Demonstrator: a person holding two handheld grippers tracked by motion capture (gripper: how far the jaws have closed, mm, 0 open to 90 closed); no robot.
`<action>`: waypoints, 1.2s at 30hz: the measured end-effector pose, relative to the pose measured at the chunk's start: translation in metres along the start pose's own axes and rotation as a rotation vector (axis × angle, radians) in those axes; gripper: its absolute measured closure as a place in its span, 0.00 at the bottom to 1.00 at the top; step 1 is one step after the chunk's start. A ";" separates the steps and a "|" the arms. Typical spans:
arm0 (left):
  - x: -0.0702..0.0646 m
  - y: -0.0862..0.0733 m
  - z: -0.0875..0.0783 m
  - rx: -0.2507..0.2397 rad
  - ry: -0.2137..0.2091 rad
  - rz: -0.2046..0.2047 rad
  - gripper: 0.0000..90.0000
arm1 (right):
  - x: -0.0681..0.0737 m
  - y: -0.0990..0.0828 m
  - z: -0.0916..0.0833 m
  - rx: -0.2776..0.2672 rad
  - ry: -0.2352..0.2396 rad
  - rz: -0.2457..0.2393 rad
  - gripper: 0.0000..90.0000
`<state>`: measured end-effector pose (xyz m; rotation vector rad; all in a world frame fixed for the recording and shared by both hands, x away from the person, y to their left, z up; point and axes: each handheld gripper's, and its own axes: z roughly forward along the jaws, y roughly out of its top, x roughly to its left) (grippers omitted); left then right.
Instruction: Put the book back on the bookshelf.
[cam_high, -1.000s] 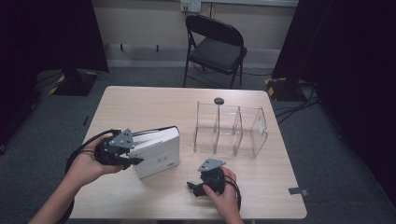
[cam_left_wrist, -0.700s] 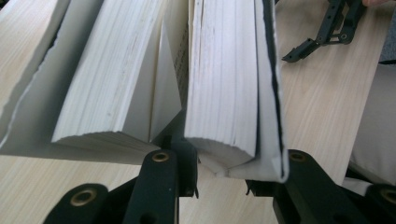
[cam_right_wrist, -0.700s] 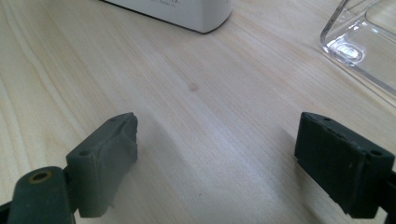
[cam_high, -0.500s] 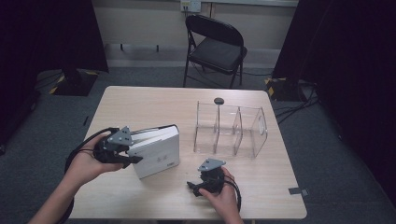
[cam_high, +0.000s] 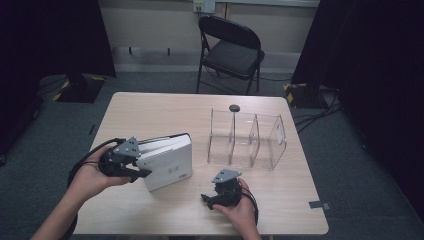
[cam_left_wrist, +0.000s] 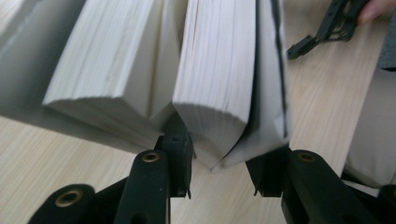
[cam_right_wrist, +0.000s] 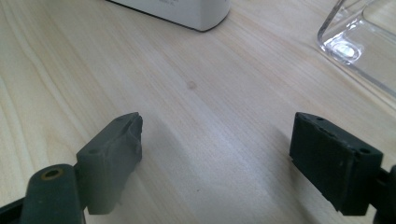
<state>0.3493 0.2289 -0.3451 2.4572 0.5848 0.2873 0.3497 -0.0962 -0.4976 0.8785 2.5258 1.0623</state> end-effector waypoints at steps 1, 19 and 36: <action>0.000 -0.001 0.001 -0.001 -0.001 -0.006 0.70 | 0.000 0.001 -0.001 0.005 0.010 -0.003 0.18; -0.001 -0.009 0.000 -0.006 0.010 -0.027 0.66 | -0.002 0.055 -0.012 0.082 0.134 -0.122 0.18; -0.001 -0.023 -0.003 -0.011 0.034 -0.062 0.57 | -0.008 0.093 -0.021 0.146 0.169 -0.226 0.19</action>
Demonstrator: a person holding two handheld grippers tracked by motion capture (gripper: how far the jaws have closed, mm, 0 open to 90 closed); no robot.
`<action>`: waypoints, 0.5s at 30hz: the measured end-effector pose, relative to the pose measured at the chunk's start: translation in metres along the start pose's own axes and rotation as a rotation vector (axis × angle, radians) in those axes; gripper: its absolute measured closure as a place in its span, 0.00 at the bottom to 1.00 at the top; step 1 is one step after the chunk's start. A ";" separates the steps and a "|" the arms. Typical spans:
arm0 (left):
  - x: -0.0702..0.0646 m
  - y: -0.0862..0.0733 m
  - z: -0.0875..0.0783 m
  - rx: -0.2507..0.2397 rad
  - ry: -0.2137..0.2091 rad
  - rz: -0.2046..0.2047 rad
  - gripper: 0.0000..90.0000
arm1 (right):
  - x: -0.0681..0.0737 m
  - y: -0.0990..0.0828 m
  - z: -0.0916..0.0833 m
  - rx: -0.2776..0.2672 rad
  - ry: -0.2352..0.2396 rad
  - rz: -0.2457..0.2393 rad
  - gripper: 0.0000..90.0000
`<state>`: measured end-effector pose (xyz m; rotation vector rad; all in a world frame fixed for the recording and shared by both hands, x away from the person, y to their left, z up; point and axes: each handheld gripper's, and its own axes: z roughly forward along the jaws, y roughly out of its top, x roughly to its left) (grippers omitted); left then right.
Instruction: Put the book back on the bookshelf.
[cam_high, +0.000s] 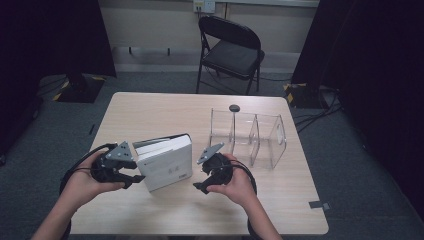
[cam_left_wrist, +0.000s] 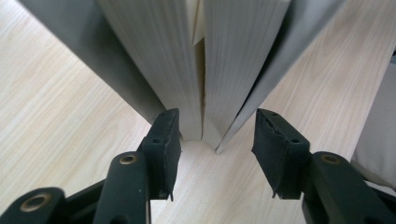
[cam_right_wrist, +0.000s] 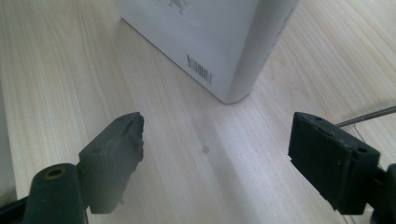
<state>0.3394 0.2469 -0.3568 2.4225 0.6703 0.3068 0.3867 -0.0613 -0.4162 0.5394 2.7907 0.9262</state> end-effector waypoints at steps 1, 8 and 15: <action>0.000 -0.001 0.000 0.005 -0.003 0.001 0.56 | 0.000 0.002 -0.001 0.015 -0.005 0.000 0.19; 0.001 -0.009 0.002 0.002 0.003 -0.021 0.54 | -0.004 0.012 -0.005 0.012 -0.003 -0.008 0.19; 0.001 -0.016 0.005 -0.005 -0.003 -0.035 0.52 | -0.009 0.024 -0.013 0.012 -0.003 -0.024 0.19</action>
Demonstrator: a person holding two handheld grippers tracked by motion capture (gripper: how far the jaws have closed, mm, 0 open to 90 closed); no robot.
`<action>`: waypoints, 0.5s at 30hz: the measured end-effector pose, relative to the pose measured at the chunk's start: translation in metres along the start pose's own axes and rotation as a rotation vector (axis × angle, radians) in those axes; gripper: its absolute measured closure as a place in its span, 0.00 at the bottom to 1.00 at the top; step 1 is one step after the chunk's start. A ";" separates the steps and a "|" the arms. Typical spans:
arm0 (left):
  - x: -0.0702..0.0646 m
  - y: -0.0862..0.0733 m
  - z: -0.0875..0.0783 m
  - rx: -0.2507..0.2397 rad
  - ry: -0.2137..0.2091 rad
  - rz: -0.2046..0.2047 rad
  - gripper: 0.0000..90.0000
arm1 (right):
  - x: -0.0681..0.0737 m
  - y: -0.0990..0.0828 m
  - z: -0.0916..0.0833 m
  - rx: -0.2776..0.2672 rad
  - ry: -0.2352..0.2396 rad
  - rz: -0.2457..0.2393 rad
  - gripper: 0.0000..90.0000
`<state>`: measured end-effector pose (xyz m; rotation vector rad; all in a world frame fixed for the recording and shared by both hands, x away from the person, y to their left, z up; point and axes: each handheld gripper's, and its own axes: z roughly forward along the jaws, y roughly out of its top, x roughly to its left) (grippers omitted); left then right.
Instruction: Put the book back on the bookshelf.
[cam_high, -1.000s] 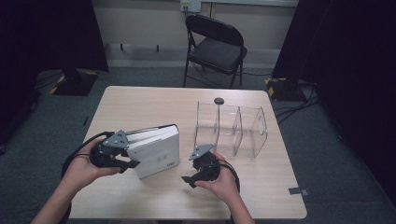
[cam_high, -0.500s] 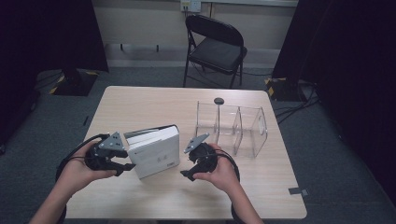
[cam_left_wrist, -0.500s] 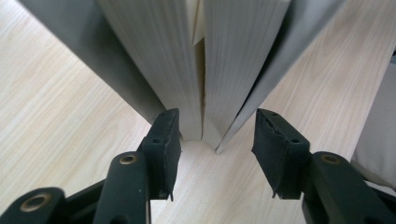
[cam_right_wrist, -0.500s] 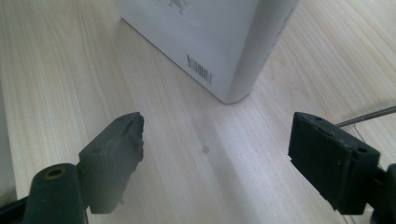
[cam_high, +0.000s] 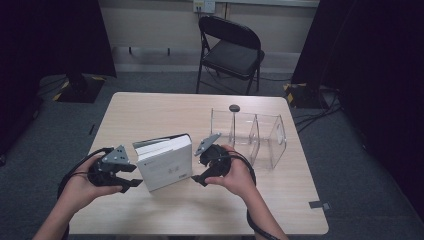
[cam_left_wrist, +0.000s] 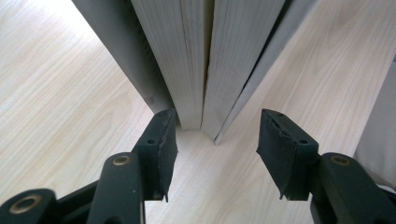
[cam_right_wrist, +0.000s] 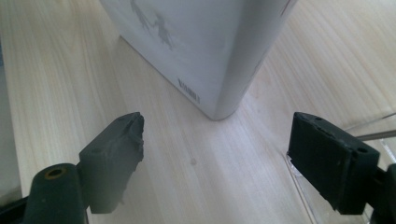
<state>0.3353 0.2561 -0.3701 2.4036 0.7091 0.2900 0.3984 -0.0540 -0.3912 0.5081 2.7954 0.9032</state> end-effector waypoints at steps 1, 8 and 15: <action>0.000 -0.001 0.000 0.003 0.000 0.004 0.52 | -0.001 0.002 -0.002 0.002 0.003 -0.003 0.19; 0.001 -0.011 0.004 -0.011 0.012 -0.012 0.48 | -0.005 0.014 -0.012 0.008 -0.005 -0.012 0.20; 0.000 -0.024 0.013 -0.004 0.003 -0.014 0.47 | -0.009 0.023 -0.019 0.012 0.000 -0.028 0.20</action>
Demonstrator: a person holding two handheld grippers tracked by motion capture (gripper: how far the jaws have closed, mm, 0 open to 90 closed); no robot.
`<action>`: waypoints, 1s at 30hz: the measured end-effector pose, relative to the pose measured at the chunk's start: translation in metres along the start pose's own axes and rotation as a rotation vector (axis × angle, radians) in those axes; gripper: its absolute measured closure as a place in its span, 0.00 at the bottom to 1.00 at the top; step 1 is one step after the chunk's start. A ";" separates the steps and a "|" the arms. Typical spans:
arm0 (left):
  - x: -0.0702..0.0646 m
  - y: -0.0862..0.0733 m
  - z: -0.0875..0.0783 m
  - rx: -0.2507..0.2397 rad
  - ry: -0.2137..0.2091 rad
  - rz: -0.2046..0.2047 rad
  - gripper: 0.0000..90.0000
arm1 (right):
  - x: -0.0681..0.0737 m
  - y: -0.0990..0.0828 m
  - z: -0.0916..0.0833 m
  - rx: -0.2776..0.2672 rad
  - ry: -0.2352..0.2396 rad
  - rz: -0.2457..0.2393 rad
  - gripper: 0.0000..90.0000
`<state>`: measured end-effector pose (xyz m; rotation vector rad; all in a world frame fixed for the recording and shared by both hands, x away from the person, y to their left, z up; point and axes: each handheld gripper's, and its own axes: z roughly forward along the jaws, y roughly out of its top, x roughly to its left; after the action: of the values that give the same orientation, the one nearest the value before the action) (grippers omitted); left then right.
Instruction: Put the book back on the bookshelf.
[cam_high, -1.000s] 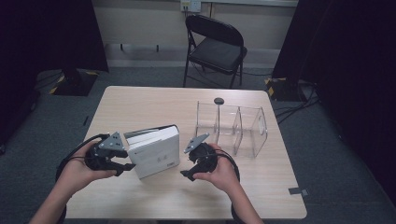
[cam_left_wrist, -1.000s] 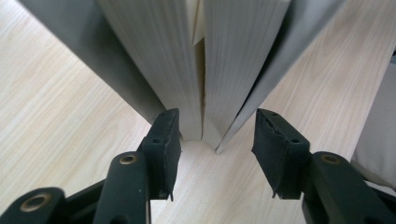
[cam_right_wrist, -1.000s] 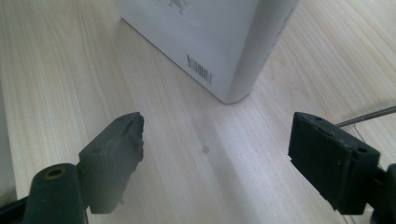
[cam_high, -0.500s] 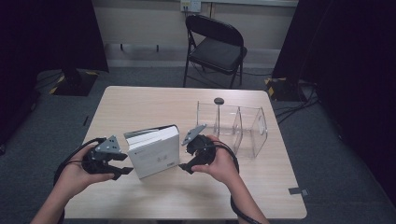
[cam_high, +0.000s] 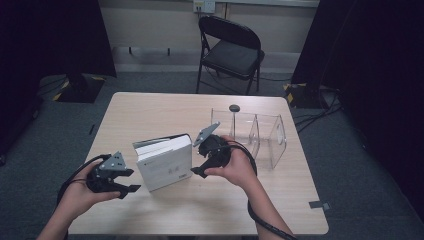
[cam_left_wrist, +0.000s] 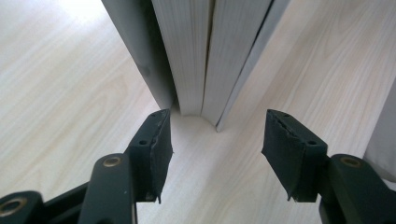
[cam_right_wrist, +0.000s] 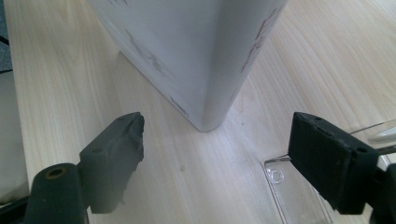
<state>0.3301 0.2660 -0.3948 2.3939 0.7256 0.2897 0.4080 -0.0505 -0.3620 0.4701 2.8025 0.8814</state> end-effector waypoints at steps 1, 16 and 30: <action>0.000 -0.002 0.002 0.008 0.000 0.002 0.47 | -0.001 0.001 -0.001 0.003 -0.001 -0.006 0.20; 0.006 -0.032 0.032 0.028 -0.029 -0.030 0.43 | -0.006 0.026 -0.013 0.015 -0.003 -0.044 0.20; 0.006 -0.053 0.054 -0.025 -0.040 -0.018 0.36 | -0.012 0.039 -0.017 0.039 -0.001 -0.080 0.20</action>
<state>0.3316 0.2776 -0.4698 2.3619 0.7214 0.2415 0.4250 -0.0334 -0.3244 0.3610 2.8206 0.8121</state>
